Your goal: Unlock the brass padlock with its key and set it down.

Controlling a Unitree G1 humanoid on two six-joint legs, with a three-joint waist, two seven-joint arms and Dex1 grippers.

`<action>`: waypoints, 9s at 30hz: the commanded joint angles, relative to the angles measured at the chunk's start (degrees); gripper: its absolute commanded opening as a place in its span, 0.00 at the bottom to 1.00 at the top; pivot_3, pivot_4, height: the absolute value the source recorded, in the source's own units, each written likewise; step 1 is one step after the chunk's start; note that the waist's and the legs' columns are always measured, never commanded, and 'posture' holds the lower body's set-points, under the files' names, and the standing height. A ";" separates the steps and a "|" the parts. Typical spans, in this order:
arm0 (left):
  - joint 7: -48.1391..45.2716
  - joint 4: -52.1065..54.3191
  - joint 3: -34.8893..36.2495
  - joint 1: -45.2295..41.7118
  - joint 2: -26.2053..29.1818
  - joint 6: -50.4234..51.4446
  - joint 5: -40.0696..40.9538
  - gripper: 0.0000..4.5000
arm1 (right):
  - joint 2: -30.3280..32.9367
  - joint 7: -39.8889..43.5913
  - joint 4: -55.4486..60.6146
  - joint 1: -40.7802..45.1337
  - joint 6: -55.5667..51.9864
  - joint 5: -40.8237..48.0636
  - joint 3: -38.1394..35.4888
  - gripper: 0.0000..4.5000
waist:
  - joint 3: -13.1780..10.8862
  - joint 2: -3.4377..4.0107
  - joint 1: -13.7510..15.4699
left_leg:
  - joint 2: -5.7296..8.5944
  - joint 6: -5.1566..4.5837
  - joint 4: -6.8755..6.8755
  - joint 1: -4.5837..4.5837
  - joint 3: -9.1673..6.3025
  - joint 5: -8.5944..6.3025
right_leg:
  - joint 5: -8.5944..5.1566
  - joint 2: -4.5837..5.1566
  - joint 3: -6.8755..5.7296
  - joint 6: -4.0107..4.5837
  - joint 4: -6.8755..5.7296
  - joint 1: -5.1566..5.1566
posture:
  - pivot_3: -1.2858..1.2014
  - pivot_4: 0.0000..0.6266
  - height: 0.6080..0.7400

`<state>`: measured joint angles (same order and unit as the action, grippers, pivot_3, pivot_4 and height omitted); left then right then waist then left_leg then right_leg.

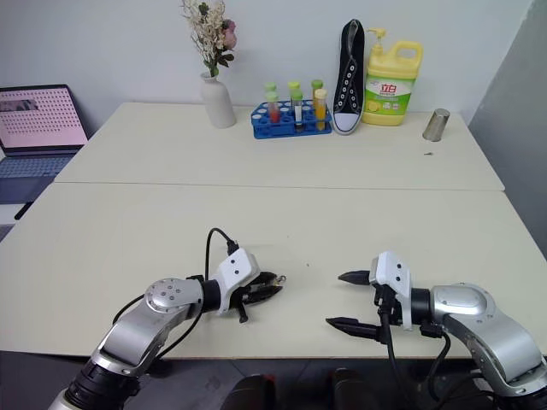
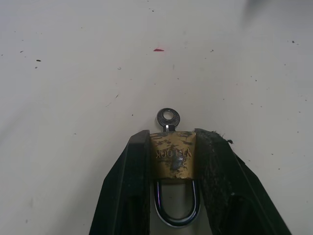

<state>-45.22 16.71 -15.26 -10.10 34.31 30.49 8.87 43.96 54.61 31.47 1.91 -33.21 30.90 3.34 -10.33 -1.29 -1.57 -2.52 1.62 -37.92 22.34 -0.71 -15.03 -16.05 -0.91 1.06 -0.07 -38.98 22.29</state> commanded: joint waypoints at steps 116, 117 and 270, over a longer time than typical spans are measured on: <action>9.76 -24.21 -3.91 -18.03 1.68 -86.47 -28.64 0.22 | -10.14 -6.34 -10.08 19.56 -22.47 16.64 0.02 0.00 | -0.06 -0.01 1.38 | -0.04 -0.01 -0.02 0.19 0.67 -0.01 | 0.00 0.02 0.11 -0.04 0.01 0.17 | 0.52 0.24 1.00; 9.82 -24.23 -3.90 -18.05 1.66 -86.56 -28.78 0.22 | -10.05 -6.35 -10.39 19.89 -23.44 17.05 -0.03 0.00 | -0.06 -0.01 1.38 | -0.04 -0.01 -0.02 0.19 0.67 -0.01 | 0.00 0.02 0.12 -0.04 0.01 0.18 | 0.52 0.24 1.00; -7.33 -0.63 6.77 -10.05 -4.30 -8.79 19.98 0.00 | -12.53 -5.90 -11.27 20.72 -15.38 12.23 -0.56 0.03 | -0.05 -0.01 1.10 | -0.02 -0.01 -0.06 0.67 0.81 -0.01 | 0.28 -0.07 0.20 0.05 -0.13 0.88 | 0.52 0.24 1.00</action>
<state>-52.10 13.34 -10.25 -20.16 29.67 21.30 27.30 31.04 48.12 19.36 22.43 -49.39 42.74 3.58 -10.38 -1.30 -0.47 -2.54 1.60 -37.98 23.01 0.10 -15.03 -15.77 -0.98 1.27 -0.02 -39.11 23.17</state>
